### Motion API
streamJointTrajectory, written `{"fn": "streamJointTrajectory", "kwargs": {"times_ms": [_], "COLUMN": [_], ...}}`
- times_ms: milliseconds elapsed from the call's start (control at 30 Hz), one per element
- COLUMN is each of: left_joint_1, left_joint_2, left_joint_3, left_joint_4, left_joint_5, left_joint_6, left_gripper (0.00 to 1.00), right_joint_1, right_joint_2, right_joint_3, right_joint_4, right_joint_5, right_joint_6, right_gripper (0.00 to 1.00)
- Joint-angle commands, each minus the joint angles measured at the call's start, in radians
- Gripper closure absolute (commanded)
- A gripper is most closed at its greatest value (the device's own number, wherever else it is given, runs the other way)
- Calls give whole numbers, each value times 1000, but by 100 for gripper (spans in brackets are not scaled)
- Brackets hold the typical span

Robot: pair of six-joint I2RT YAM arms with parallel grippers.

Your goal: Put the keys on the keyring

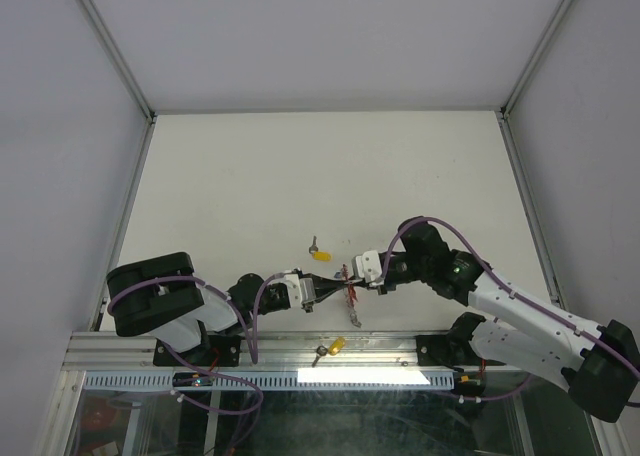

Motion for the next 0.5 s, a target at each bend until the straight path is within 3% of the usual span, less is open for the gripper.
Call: {"fn": "streamJointTrajectory", "kwargs": {"times_ms": [0, 133, 233, 400, 467], "left_joint_1": [12, 12, 12, 12, 12], "left_joint_2": [-29, -25, -30, -62, -80], "left_joint_3": [27, 33, 35, 43, 53], "left_joint_4": [233, 218, 189, 95, 40], "left_joint_5": [27, 21, 6, -1, -3], "left_joint_6": [-9, -10, -9, 13, 30], "left_gripper": [100, 100, 99, 70, 66], "right_joint_1": [-3, -3, -2, -3, -3], "right_joint_2": [-5, -4, 6, 50, 69], "right_joint_3": [-3, 15, 69, 209, 270], "right_joint_4": [56, 24, -85, -340, -425], "right_joint_5": [-35, -29, 16, 135, 187], "right_joint_6": [-3, -17, -60, -162, -182], "right_gripper": [87, 100, 100, 100, 100]}}
